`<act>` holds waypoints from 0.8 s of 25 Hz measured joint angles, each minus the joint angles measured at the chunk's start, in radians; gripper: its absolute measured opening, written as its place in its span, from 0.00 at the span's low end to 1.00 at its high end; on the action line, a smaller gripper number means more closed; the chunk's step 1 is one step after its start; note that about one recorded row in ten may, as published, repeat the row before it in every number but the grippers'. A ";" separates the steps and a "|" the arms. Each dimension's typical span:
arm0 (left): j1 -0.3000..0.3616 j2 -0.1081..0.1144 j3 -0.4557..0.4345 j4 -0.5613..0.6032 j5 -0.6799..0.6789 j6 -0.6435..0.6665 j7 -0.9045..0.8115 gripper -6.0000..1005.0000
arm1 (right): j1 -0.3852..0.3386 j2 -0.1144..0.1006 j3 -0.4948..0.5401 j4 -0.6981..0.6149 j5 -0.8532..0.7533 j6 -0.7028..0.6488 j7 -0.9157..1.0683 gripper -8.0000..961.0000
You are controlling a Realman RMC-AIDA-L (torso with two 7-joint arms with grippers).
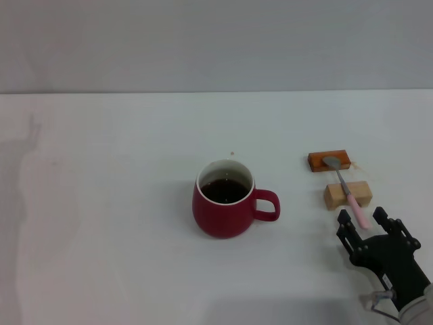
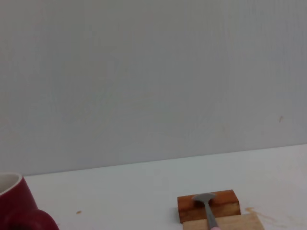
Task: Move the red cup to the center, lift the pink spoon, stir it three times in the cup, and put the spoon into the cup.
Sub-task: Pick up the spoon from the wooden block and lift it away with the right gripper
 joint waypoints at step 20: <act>0.002 0.000 0.000 0.000 0.000 -0.001 0.000 0.82 | 0.045 0.003 0.012 -0.014 0.000 0.028 0.001 0.64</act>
